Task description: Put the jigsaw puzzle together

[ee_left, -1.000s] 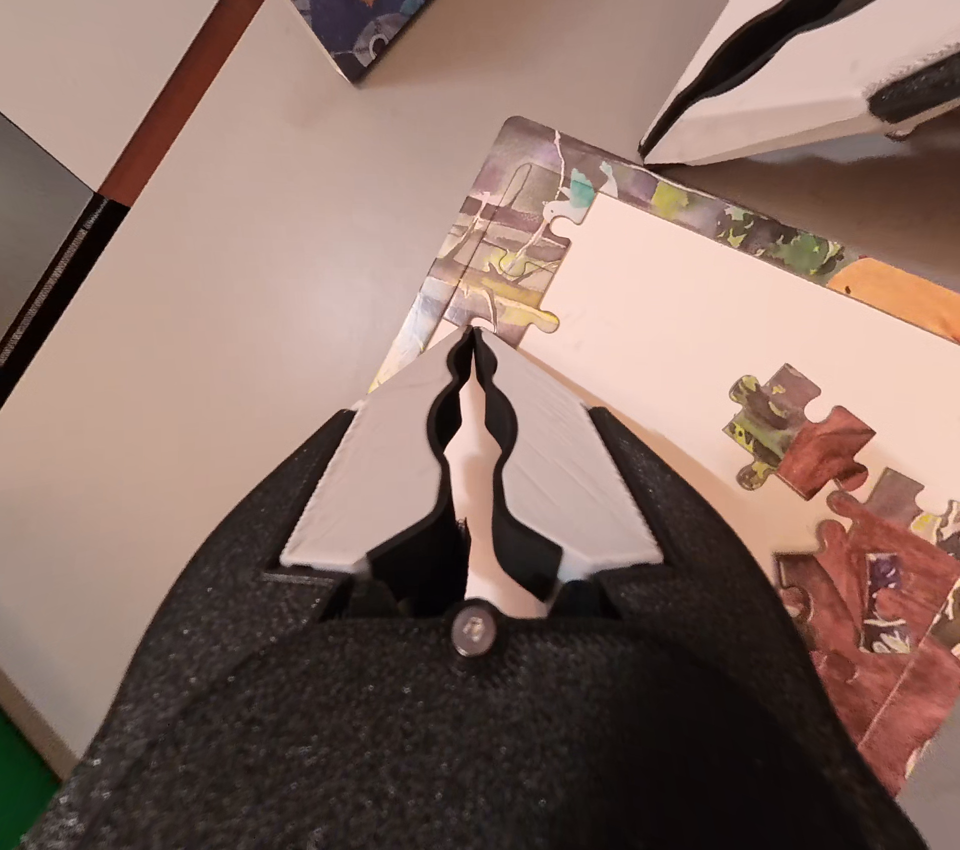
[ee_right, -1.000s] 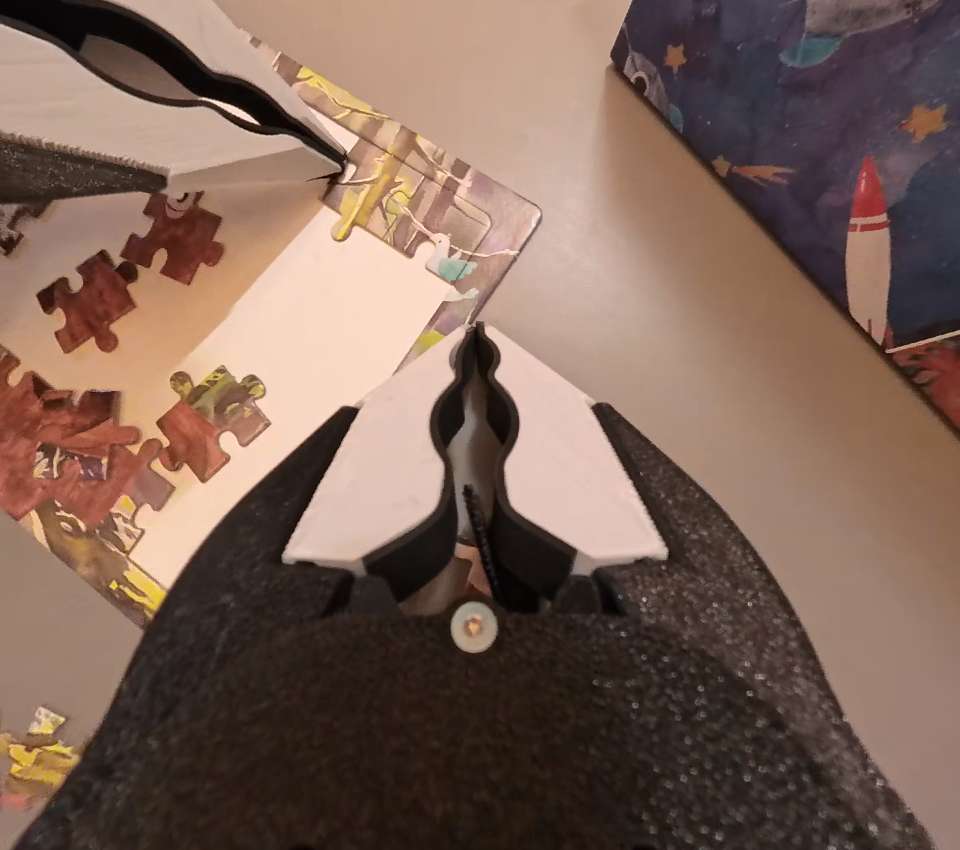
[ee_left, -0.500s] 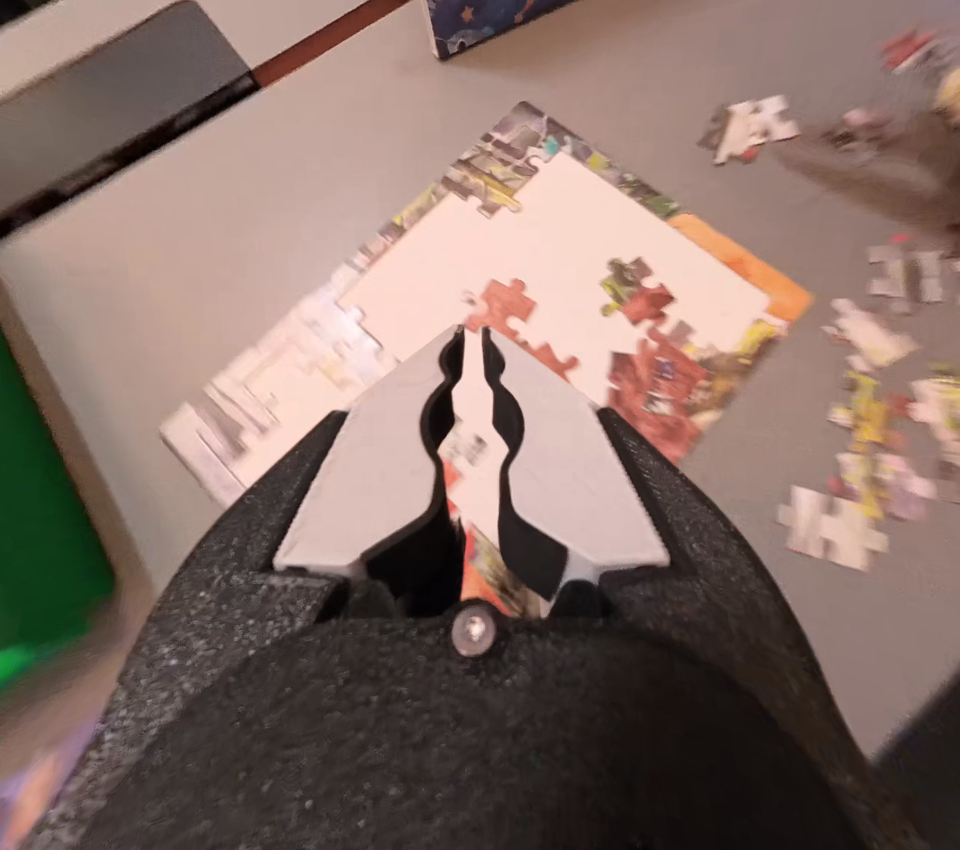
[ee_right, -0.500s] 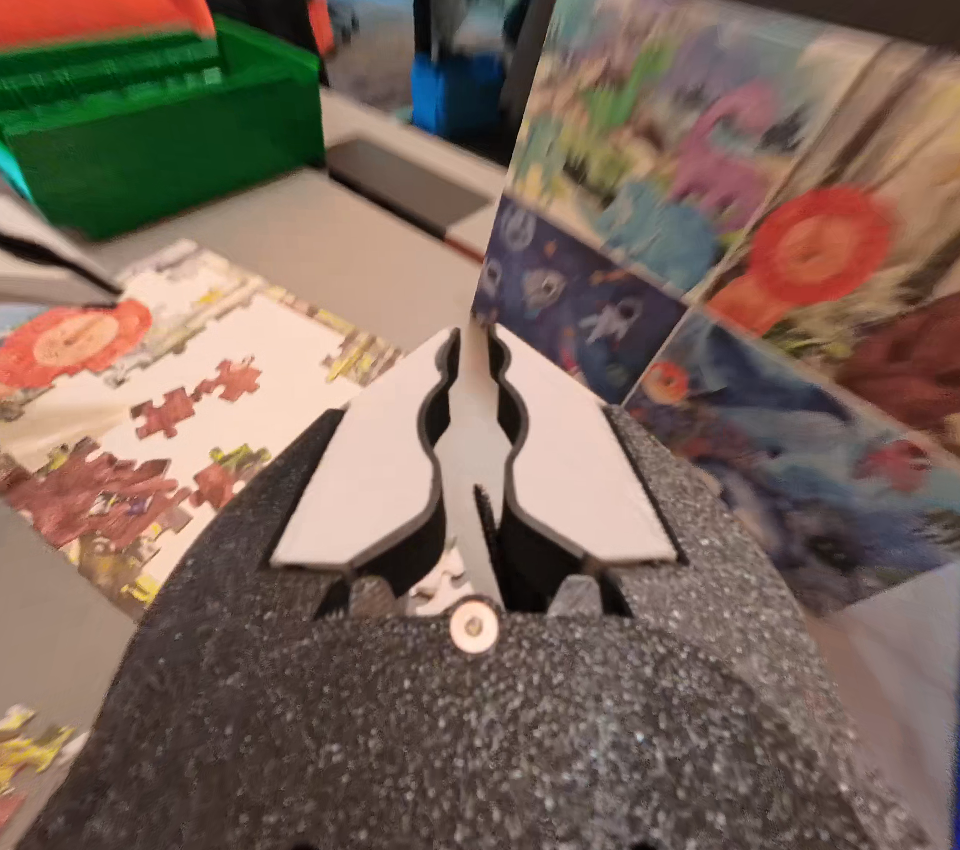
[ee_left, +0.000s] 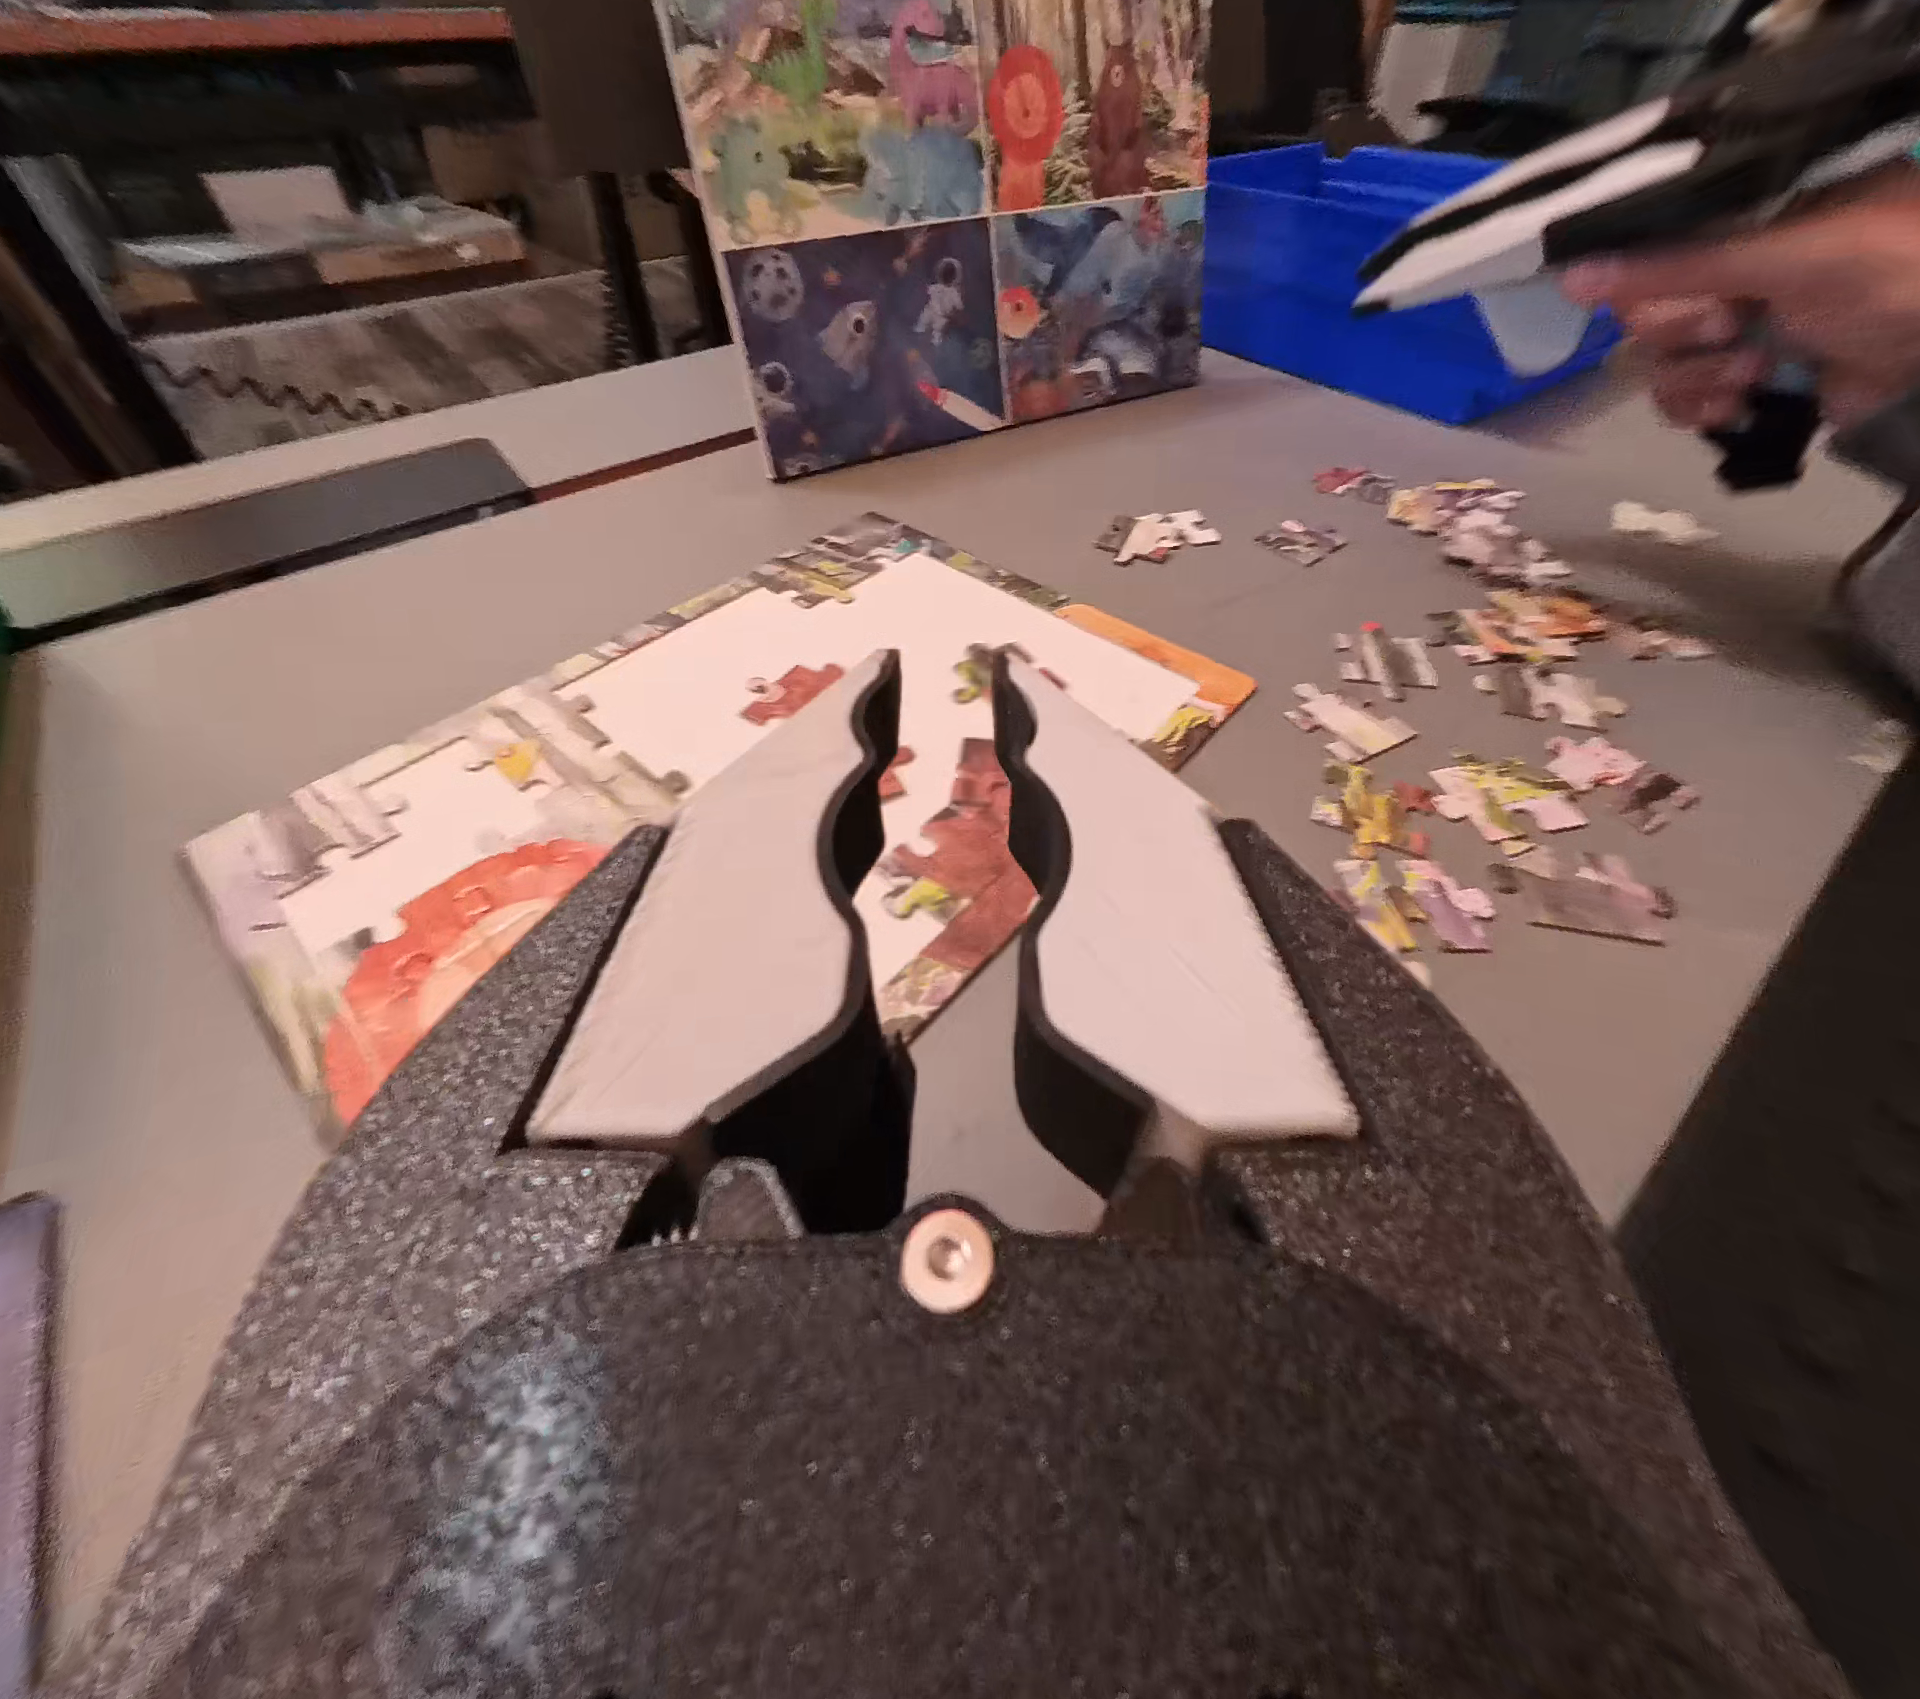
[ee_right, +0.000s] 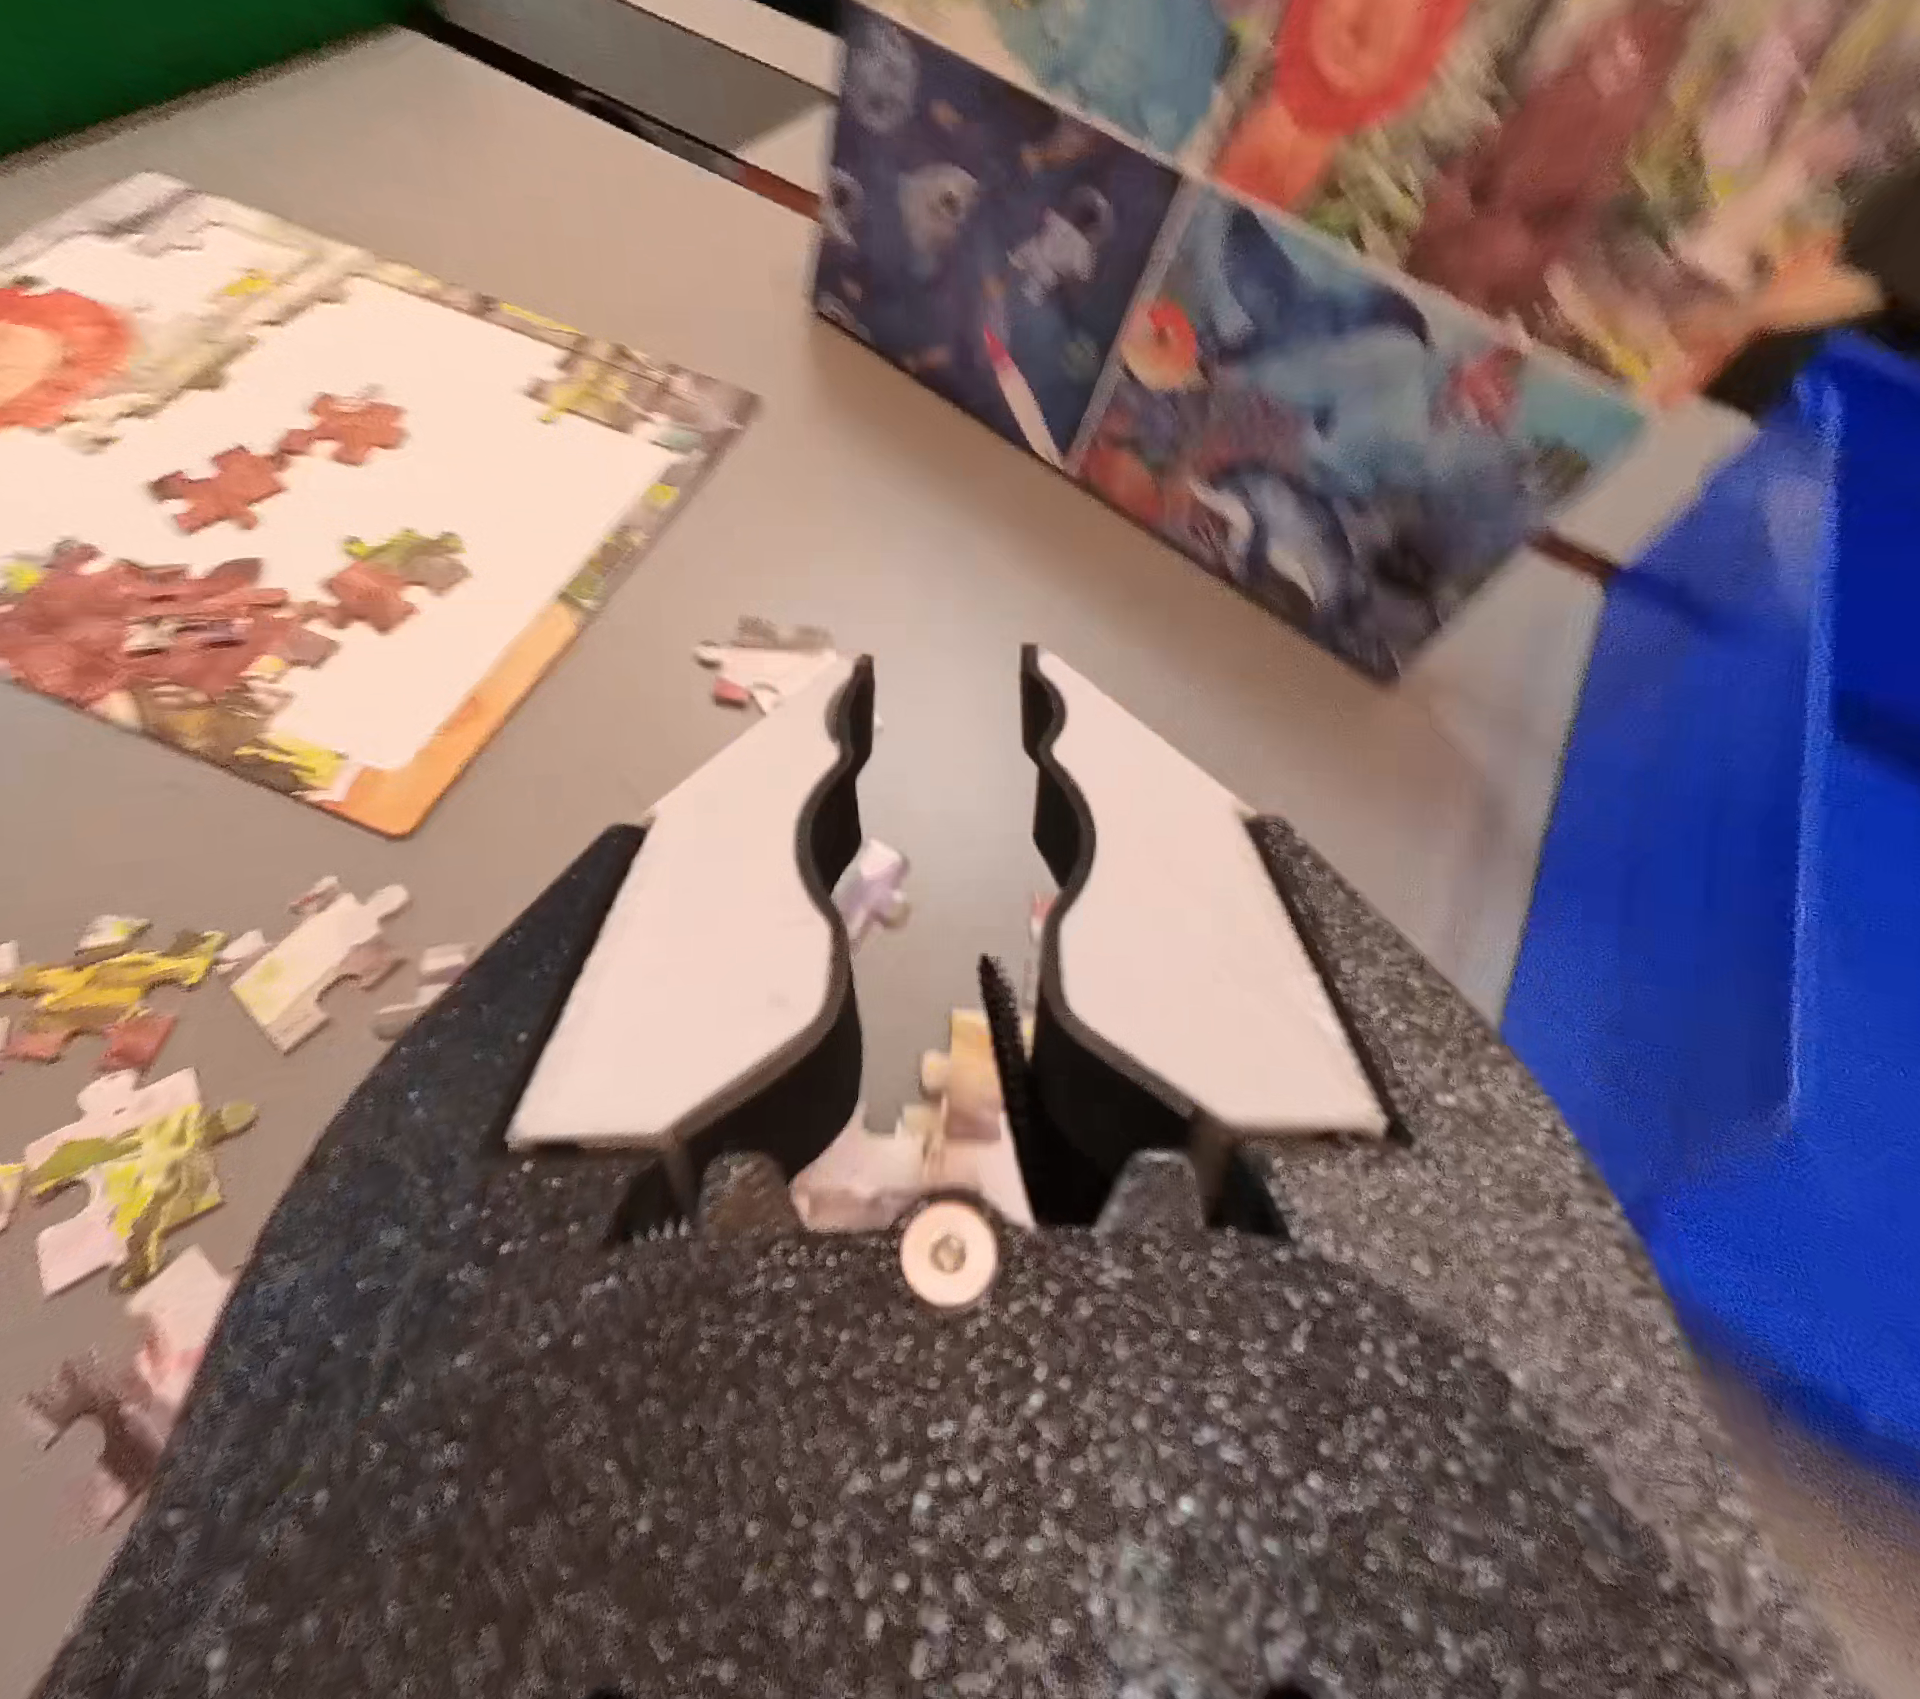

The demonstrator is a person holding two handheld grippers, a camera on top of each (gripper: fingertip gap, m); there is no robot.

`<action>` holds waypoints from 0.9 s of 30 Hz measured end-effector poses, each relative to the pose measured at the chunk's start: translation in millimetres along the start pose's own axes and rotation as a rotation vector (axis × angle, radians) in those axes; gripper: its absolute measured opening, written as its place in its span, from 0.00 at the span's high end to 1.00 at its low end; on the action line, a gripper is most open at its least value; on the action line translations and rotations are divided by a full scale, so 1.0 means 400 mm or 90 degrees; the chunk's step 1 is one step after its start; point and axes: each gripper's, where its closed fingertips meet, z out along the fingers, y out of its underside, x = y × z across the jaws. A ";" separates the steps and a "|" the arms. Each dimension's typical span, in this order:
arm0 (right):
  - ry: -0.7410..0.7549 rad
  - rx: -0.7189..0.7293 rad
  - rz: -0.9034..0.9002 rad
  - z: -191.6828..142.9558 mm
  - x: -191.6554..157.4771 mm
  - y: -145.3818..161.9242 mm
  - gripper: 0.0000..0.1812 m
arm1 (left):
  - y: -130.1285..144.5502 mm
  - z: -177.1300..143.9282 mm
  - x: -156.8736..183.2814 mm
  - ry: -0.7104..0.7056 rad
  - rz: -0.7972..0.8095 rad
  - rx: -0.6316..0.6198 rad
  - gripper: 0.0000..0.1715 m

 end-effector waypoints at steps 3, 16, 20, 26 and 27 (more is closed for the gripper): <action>0.082 -0.017 0.080 -0.012 0.061 0.091 0.85 | 0.012 0.007 0.004 0.028 -0.045 -0.008 0.90; 0.085 -0.141 0.131 -0.071 0.194 0.248 0.84 | 0.041 0.011 0.018 0.061 -0.101 -0.045 0.90; 0.066 -0.126 0.174 -0.075 0.197 0.255 0.79 | 0.050 0.015 0.027 0.065 -0.089 -0.059 0.90; 0.050 -0.207 0.121 -0.044 0.160 0.294 0.77 | 0.061 0.020 0.032 0.059 -0.070 -0.074 0.90; 0.025 -0.226 0.120 -0.054 0.148 0.303 0.78 | 0.060 0.019 0.030 0.059 -0.075 -0.073 0.90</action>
